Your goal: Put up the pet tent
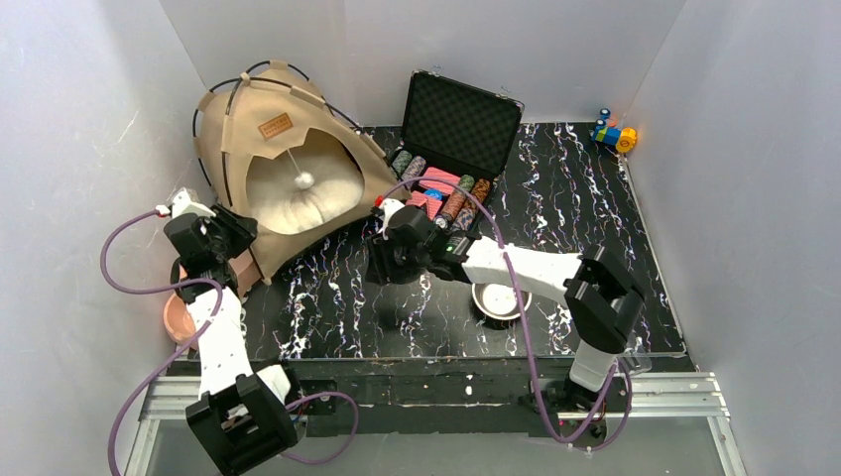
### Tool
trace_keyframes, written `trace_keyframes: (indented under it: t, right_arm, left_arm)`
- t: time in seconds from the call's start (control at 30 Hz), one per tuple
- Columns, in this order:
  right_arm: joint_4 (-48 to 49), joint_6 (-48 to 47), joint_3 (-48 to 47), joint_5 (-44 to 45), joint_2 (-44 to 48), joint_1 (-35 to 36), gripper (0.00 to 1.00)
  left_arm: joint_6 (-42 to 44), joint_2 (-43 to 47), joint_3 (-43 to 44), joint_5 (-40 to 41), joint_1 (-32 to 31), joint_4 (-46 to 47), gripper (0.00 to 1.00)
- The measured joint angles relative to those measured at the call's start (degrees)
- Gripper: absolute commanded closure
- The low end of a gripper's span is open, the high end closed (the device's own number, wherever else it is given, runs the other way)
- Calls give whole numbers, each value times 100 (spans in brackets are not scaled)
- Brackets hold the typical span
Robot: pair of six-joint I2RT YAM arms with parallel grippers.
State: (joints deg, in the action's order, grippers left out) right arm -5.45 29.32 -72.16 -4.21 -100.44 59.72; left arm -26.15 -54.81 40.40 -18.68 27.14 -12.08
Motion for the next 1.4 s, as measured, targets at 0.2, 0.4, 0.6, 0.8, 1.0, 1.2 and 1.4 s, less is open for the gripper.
trace_keyframes:
  t: [0.2, 0.4, 0.6, 0.8, 1.0, 1.2, 1.4]
  right_arm:
    - [-284, -114, 72, 577, 472, -2, 46]
    - [-433, -192, 105, 935, 866, -13, 43]
    - [-555, -247, 122, 1080, 922, -42, 34]
    - [-662, -254, 188, 1141, 1021, -63, 33]
    - [-649, -254, 470, 1163, 1392, -90, 33]
    - [-640, -254, 743, 1222, 1827, -116, 32]
    - [-664, -251, 933, 1360, 2186, -127, 32]
  left_arm:
    - [-321, -345, -63, -743, -4, 557, 73]
    - [-442, -1069, -44, -1058, -184, 671, 27]
    - [-273, -643, 144, -262, -232, -382, 2]
    - [-133, 133, 177, 116, -229, -1117, 2]
    - [-116, 1071, 129, 1154, -223, -1950, 2]
    - [-160, 793, 520, 1945, 566, -2452, 2]
    - [-343, -122, 704, 2629, 1213, -2400, 2]
